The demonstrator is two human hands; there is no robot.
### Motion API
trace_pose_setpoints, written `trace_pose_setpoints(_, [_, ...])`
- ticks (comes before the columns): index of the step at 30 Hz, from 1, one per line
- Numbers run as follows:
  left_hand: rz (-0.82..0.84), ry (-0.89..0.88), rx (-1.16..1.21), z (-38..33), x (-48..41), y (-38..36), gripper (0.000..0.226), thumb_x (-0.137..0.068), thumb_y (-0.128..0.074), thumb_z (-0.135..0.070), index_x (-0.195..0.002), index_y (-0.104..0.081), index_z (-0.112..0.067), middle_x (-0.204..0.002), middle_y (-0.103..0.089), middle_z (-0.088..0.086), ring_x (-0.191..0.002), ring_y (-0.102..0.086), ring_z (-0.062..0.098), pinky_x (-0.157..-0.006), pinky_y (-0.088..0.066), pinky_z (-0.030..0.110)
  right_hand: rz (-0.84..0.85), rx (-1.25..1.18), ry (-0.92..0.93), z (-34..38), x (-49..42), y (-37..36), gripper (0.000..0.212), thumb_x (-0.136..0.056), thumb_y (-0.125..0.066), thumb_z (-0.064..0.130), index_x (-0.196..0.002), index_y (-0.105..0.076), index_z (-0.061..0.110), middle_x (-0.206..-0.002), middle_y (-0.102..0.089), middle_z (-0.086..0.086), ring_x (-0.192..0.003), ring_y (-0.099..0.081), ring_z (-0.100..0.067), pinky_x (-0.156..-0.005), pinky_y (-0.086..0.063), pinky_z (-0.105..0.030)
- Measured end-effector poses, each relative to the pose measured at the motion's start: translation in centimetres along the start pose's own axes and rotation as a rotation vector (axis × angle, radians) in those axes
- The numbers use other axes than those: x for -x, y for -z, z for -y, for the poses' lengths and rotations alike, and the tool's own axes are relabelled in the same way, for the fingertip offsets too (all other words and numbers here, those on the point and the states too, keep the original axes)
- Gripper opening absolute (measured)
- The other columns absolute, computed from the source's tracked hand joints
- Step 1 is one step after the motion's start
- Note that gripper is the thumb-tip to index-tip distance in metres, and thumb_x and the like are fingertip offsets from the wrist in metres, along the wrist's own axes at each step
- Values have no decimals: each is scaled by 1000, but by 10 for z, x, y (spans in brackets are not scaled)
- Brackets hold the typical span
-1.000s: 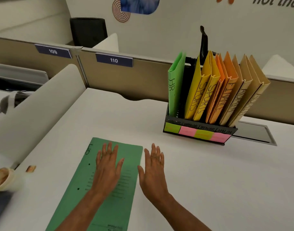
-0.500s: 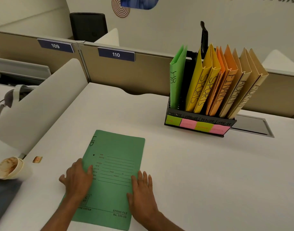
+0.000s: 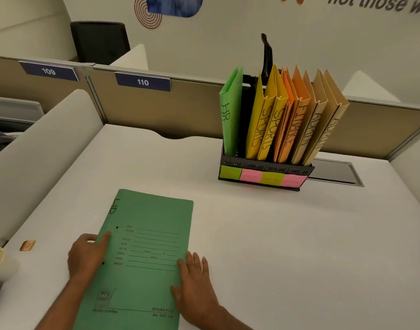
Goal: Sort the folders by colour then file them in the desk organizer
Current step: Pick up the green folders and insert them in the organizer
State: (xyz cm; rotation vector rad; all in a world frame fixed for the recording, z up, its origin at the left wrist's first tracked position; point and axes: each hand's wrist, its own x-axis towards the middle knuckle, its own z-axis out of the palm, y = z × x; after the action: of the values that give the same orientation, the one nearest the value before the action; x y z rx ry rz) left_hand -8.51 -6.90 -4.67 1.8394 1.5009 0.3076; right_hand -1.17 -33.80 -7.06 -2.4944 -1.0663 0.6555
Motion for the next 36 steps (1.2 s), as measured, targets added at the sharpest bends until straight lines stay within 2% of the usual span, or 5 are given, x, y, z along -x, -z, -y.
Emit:
trace_pose_setpoints(9, [82, -158, 450, -43, 9, 24, 9, -87, -74, -31, -94, -71, -25, -82, -77, 5, -71, -72, 26, -70, -59, 38, -148, -463, -140, 2, -1, 19, 67, -96, -49, 36, -154, -20, 18, -160, -23, 6, -149, -18, -15, -124, -12, -30])
trace_pose_setpoints(14, [108, -262, 567, -79, 21, 31, 9, -88, -74, -29, -97, -71, -28, -78, -78, -1, -62, -72, 15, -65, -59, 33, -277, -805, -268, 7, -6, 41, 51, -97, -57, 26, -142, -34, 33, -126, -59, 24, -112, -58, 6, -102, -50, -27])
trace_pose_setpoints(17, [113, -308, 639, -102, 27, 34, 9, -89, -73, -28, -98, -71, -27, -79, -78, 2, -64, -72, 18, -64, -60, 35, -313, -996, -332, 7, -12, 55, 48, -97, -58, 23, -139, -38, 33, -117, -68, 12, -98, -68, -4, -89, -58, -29])
trace_pose_setpoints(27, [540, -300, 677, -171, 51, 47, 33, -77, -79, -36, -108, -73, -27, -100, -79, 7, -83, -77, 31, -64, -63, 43, -644, -1026, -293, -7, -38, 134, 53, -96, -51, 9, -138, -43, 40, -119, -67, 11, -105, -66, -8, -94, -57, -42])
trace_pose_setpoints(36, [330, -425, 935, -248, 82, 33, 20, -83, -78, -16, -102, -75, -23, -97, -79, 1, -83, -77, 23, -64, -64, 39, -705, -786, -158, -15, -60, 192, 65, -96, -61, 25, -152, -29, 23, -151, -42, 7, -138, -41, -10, -115, -39, -39])
